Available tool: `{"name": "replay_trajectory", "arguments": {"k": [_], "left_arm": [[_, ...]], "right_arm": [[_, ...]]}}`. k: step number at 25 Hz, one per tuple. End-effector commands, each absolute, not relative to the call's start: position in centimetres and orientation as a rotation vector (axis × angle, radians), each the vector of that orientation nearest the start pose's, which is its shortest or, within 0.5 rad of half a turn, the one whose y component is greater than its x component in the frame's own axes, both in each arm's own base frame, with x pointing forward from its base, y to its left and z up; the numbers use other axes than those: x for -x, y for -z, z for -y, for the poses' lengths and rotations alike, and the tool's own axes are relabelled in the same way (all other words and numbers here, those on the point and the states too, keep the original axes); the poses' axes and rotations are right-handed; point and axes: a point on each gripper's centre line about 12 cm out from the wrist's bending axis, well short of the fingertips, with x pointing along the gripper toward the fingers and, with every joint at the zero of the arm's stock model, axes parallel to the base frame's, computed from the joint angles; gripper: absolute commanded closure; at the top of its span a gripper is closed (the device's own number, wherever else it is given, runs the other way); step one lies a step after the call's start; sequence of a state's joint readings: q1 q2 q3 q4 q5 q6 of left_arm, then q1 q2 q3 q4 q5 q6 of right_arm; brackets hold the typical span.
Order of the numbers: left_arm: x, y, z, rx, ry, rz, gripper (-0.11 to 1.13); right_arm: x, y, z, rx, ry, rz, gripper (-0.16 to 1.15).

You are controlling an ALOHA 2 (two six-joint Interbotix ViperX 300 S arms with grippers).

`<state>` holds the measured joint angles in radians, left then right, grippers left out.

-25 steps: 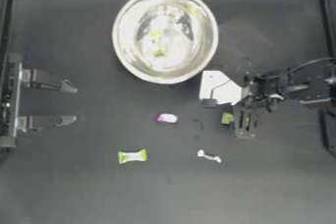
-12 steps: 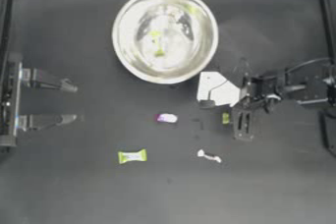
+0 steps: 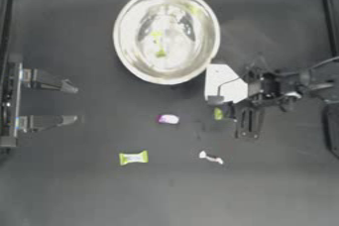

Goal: Put candies in bowl

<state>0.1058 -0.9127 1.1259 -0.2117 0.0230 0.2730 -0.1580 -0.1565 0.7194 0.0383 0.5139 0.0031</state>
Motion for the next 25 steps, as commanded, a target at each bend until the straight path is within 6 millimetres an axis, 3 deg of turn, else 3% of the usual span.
{"name": "replay_trajectory", "arguments": {"k": [1,6,14,22,25], "left_arm": [[-20.8,-27.0,-2.2,-0.044,-0.097,-0.229,0.14],[-20.9,-26.9,-2.2,-0.044,-0.097,-0.234,0.14],[-21.0,-26.7,-2.2,-0.043,-0.097,-0.24,0.14],[-21.4,-26.3,-2.3,-0.04,-0.099,-0.266,0.14],[-21.5,-26.1,-2.5,-0.038,-0.106,-0.274,0.14]], "right_arm": [[-32.4,-20.7,6.4,-0.097,0.185,-0.87,0.77],[-33.0,-22.1,9.6,-0.051,0.26,-0.723,0.77],[-34.2,-22.6,14.7,0.011,0.365,-0.558,0.77],[-36.0,-20.6,19.4,0.036,0.431,-0.544,0.76],[-36.8,-19.5,20.2,0.047,0.427,-0.577,0.76]]}}
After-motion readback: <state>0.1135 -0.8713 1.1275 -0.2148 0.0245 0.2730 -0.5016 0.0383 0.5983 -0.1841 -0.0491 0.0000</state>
